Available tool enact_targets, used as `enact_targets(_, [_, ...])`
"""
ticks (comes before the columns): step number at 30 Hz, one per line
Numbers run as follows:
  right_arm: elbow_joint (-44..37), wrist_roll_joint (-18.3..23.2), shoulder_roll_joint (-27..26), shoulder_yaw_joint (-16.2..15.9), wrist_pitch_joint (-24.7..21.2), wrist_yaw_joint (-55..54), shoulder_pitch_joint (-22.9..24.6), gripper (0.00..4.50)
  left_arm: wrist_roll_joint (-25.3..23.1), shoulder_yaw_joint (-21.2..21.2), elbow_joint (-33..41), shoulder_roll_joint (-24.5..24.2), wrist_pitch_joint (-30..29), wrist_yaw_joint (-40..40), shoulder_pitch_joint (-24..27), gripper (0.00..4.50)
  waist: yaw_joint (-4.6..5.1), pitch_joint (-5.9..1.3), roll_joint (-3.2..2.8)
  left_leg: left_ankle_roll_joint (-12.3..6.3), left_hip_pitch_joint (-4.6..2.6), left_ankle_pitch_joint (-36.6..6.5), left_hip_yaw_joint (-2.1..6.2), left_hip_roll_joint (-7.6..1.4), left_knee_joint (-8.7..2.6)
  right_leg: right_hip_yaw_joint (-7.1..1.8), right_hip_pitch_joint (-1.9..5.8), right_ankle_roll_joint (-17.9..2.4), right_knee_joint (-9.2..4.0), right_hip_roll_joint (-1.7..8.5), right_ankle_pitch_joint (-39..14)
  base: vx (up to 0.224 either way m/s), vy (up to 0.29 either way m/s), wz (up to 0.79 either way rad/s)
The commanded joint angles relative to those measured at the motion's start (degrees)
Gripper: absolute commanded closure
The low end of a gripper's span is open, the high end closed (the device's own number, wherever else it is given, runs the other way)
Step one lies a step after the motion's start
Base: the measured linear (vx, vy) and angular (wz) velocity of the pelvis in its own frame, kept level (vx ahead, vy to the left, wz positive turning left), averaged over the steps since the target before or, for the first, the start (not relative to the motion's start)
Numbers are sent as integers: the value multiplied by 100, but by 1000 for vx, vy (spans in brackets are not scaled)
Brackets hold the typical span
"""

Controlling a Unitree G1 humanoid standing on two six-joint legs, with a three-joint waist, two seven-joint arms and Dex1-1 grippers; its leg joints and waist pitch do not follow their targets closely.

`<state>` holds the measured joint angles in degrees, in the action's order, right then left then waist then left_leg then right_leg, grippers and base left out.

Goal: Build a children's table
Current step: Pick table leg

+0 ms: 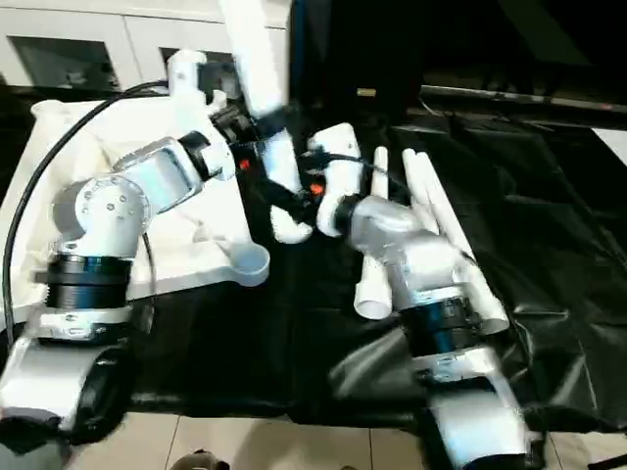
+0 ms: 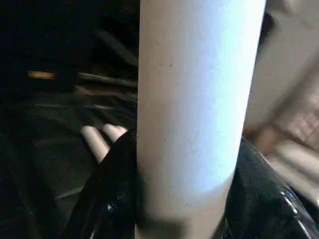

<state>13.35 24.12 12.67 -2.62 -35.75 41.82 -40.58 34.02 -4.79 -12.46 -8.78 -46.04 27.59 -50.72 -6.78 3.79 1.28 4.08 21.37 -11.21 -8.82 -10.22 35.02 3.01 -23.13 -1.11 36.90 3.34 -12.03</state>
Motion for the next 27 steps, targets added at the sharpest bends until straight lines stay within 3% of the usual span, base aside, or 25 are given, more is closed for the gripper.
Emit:
enact_targets(1, [-231,249,156,110,-268,318,-78,154,70,195,263,-95,-41,475,-4,256,-12,-457,-9,-208,-32,-21,28,-220,-355,-282,423,-1338,-339,442,507,0,0,0])
enact_targets(6, [-492,606,728,23,-705,1162,-28,154,193,520,534,-587,150,1706,54,257,5,-440,-27,-174,-29,-198,24,-209,-359,-279,429,-1351,-372,436,249,0,0,0])
enact_targets(10, [-668,589,1148,-268,-849,1701,98,154,536,313,506,-680,64,2131,-100,257,10,-441,-22,-119,-36,-237,18,-214,-354,-281,431,-1377,-372,438,155,0,0,0])
enact_targets(18, [-720,718,1072,-263,-983,1689,109,225,625,246,453,-627,93,2272,-101,257,8,-453,-12,-117,-36,-178,20,-218,-348,-274,421,-1426,-367,435,147,0,0,0])
enact_targets(27, [-668,738,1000,-246,-936,1646,66,250,679,154,377,-594,32,2261,-113,257,-2,-452,1,-109,-33,-158,18,-214,-349,-272,422,-1399,-366,440,102,0,0,0])
